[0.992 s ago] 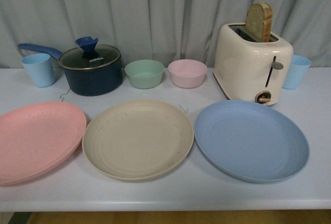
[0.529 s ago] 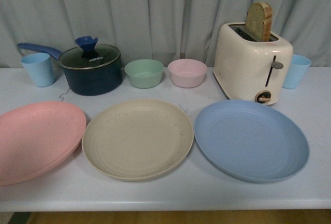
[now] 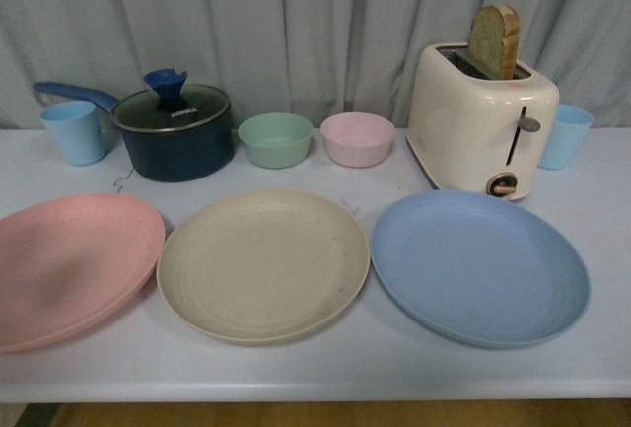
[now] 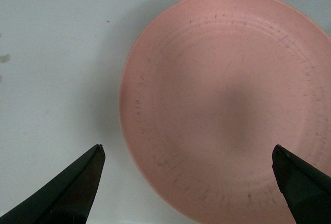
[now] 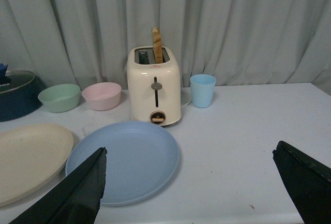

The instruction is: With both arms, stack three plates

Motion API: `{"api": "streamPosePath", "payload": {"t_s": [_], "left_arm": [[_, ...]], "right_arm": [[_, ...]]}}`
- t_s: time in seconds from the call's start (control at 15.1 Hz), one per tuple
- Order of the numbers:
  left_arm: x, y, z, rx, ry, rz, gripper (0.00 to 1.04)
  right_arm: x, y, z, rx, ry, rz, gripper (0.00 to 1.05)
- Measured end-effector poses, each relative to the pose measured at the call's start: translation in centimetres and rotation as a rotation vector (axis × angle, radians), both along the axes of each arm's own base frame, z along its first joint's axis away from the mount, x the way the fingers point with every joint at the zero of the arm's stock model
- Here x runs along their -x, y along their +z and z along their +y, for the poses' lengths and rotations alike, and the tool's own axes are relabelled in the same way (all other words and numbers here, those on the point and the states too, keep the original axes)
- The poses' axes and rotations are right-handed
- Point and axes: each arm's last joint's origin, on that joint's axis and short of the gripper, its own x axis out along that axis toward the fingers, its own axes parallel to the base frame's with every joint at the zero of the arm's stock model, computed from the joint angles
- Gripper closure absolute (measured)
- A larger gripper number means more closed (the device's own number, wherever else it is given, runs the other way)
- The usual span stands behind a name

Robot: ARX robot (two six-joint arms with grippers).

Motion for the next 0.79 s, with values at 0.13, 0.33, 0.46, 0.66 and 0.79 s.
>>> {"api": "streamPosePath", "payload": {"t_s": [0.13,0.33,0.46,0.66,0.79], "left_arm": [[-1.8,-1.0,1.5,0.032,-0.007,0.040,0.07],[-3.8,-2.1,3.3,0.061,-0.011,0.066,0.07],[-4.8,-2.9,4.3,0.073,-0.017,0.071,0.07],[-4.9,-4.9,5.1,0.115,-0.019,0.115,0.07],[-5.0,-6.0,5.6,0.124,-0.012,0.126,0.09]], "right_arm": [[0.0,0.0,0.0,0.000,0.000,0.000,0.06],[0.0,0.0,0.0,0.000,0.000,0.000,0.06],[0.0,0.0,0.0,0.000,0.000,0.000,0.06],[0.0,0.0,0.0,0.000,0.000,0.000,0.06],[0.0,0.0,0.0,0.000,0.000,0.000,0.06]]}}
